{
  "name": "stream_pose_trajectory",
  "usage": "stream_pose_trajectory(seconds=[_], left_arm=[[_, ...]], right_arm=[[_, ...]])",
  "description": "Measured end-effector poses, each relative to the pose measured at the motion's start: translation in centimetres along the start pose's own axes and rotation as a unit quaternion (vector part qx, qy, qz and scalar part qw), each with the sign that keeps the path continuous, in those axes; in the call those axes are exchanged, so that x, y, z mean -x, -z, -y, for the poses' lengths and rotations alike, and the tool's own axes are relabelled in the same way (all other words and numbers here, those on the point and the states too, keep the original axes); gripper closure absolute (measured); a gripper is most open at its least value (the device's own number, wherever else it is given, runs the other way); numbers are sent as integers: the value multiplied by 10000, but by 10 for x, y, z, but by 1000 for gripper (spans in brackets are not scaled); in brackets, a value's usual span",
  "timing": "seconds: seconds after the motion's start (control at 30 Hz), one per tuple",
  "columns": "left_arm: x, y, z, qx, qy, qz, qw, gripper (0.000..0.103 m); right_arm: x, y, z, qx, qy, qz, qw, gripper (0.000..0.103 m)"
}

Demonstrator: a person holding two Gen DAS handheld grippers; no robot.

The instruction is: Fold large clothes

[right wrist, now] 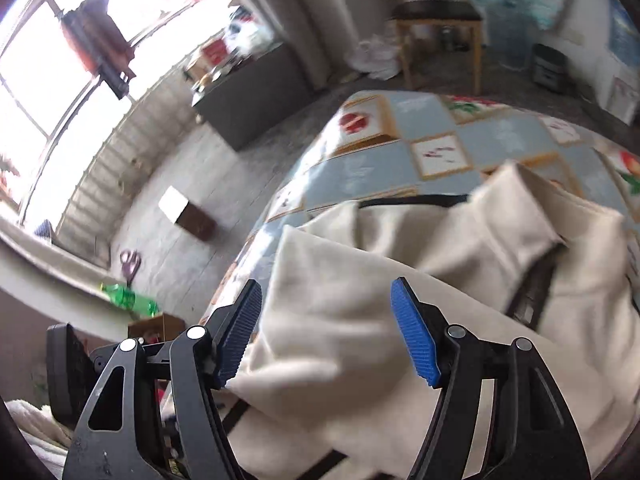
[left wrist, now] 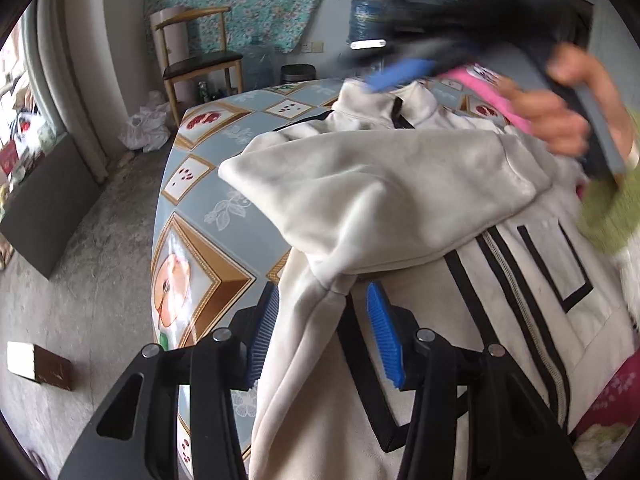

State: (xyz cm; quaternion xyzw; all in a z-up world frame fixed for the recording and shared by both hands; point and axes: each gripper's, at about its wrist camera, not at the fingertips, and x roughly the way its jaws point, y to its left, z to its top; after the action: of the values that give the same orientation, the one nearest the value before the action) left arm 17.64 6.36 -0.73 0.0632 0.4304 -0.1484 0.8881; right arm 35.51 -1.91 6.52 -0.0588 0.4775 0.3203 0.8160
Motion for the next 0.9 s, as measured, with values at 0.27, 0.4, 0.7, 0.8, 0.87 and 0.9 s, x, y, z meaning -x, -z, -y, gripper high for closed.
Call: stream_pose_trajectory(seconds=[0.27,0.4,0.7,0.8,0.87,0.9], left_arm=[[-24,-1,16,-585,-843,0,9947,73],[-26,1,5,-332,-760,167,9964,90],[-5,20,-64,1864,-172,706,9798,92],[-10,27,-78,2305,-24,626,9711,92],[-13,33,-84,2555,-7,605,9649,92],[-16,36,-88,2734,84,573,9602,92]], right_arm=[[-141,-60,-43,895,561,-1762,9787,40],[-153,-60,-50,1177,764,-2150,9665,96],[-105,-97,-56,614,-333,-840,9940,97],[-129,-89,-66,836,-280,-710,9936,97],[-149,-88,-64,840,-286,-663,9938,97],[-161,-87,-63,837,-240,-647,9941,97]])
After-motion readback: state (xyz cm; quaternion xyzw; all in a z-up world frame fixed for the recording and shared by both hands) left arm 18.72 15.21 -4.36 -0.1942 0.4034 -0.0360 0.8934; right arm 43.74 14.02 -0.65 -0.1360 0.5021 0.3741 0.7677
